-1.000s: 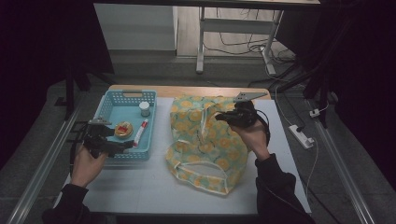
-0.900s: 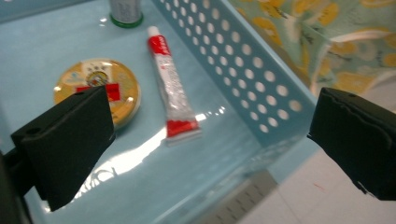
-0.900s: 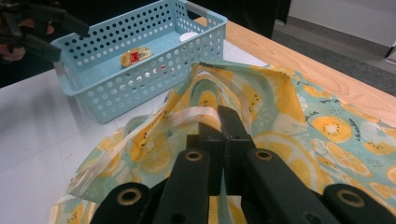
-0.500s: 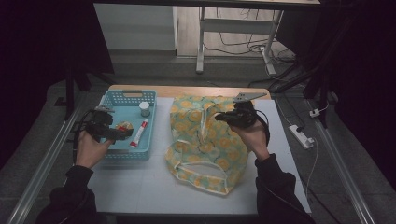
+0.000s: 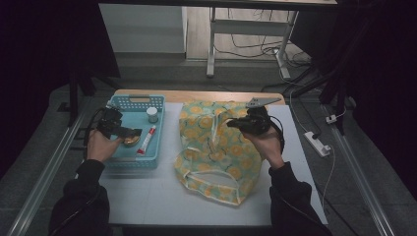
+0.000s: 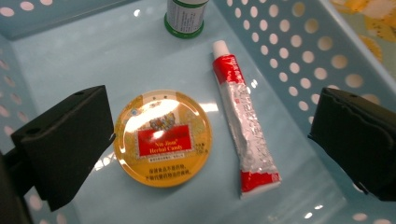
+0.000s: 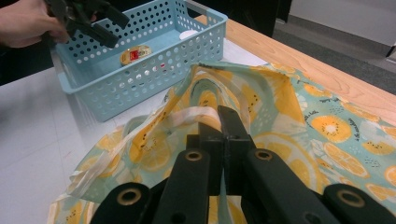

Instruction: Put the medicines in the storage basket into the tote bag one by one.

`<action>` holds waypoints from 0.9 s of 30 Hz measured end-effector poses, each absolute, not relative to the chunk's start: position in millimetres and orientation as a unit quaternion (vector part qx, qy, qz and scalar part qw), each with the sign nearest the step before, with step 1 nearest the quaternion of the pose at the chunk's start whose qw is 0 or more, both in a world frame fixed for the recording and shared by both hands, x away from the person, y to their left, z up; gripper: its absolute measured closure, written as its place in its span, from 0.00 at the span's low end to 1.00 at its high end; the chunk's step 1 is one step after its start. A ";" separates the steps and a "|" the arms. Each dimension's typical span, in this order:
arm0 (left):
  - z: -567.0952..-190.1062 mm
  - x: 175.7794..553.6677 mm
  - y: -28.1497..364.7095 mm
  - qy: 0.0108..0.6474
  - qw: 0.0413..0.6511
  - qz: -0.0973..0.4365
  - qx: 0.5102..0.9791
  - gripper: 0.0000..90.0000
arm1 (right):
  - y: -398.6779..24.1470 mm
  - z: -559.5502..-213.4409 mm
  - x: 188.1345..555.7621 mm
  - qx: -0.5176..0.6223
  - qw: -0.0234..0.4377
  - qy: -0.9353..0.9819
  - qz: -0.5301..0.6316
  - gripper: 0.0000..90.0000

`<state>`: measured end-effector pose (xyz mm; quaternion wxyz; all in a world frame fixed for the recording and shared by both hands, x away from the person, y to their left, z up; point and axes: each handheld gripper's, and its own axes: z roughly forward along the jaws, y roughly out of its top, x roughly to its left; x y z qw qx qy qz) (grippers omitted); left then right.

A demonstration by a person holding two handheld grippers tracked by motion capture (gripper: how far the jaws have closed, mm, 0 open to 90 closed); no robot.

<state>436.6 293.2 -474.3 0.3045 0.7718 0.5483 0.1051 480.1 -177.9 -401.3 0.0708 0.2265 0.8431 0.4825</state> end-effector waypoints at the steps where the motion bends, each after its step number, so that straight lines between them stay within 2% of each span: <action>1: -476.3 438.5 293.6 0.546 0.305 0.105 0.773 0.00 | -177.9 -401.3 480.1 0.227 0.071 0.843 0.482 1.00; 19: -506.4 465.2 293.4 0.566 0.235 0.083 0.786 0.00 | -177.8 -402.8 480.0 0.225 0.069 0.845 0.480 1.00; 27: -515.0 471.4 288.0 0.572 0.184 0.074 0.796 0.00 | -177.1 -402.9 479.3 0.224 0.069 0.846 0.478 1.00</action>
